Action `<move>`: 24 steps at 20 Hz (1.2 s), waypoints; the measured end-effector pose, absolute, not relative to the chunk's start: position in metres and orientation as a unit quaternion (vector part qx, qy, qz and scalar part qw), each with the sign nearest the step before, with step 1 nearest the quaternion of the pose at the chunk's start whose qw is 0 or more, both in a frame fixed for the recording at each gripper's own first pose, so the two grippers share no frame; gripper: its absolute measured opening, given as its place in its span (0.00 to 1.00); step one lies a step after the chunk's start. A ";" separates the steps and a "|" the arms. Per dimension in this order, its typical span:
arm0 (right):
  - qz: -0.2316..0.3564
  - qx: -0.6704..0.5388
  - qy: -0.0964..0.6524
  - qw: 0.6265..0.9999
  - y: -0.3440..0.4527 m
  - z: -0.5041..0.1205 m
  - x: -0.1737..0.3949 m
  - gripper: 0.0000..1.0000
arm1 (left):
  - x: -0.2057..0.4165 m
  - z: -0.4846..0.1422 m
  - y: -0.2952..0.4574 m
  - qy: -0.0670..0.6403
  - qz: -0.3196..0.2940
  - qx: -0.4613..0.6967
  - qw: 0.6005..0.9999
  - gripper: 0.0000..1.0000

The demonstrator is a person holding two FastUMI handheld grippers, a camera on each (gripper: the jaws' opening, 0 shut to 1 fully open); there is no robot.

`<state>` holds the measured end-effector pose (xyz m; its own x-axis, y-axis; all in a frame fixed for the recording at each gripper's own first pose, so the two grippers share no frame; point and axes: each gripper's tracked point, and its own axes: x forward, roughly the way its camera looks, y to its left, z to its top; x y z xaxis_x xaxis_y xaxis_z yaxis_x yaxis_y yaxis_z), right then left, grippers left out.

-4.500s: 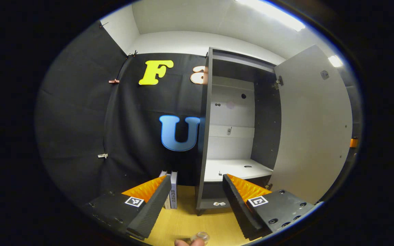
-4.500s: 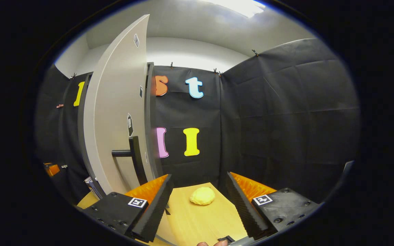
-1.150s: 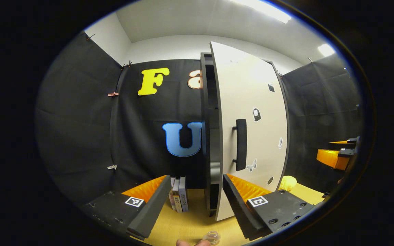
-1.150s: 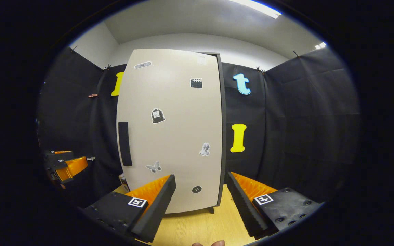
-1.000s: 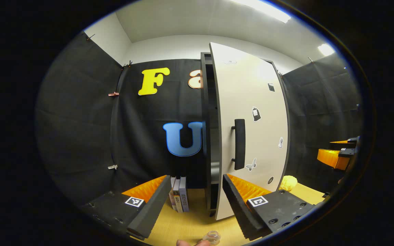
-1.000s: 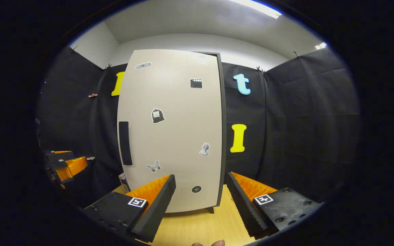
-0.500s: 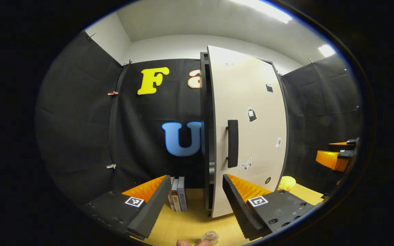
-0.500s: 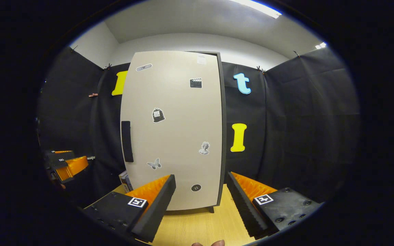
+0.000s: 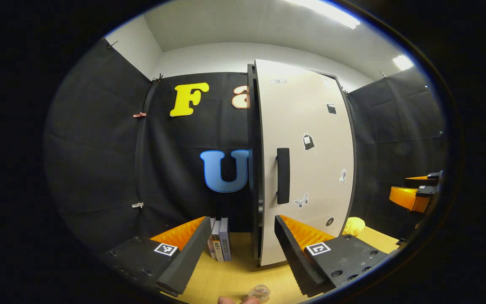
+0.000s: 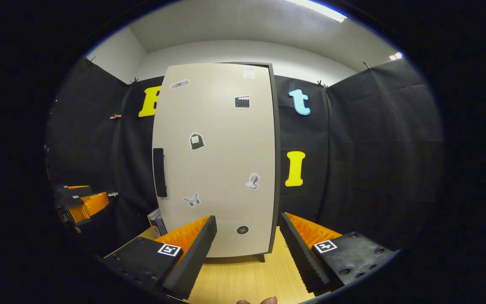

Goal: Open the cabinet door with the right hand, grasp the bottle in the cabinet with the left hand and place it on the coaster, then close the cabinet door with the right hand.

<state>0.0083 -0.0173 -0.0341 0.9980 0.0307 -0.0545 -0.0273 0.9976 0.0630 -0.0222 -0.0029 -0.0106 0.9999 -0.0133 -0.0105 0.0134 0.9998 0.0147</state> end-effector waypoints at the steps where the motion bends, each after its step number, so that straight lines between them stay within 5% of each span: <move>1: 0.015 0.030 0.028 0.999 -0.017 -0.034 0.008 0.98 | -0.022 -0.011 -0.003 0.005 -0.007 0.008 1.000 0.95; 24: 0.008 0.001 0.016 1.000 -0.029 -0.043 0.044 0.98 | 0.009 -0.021 -0.031 -0.029 0.005 -0.010 1.000 0.95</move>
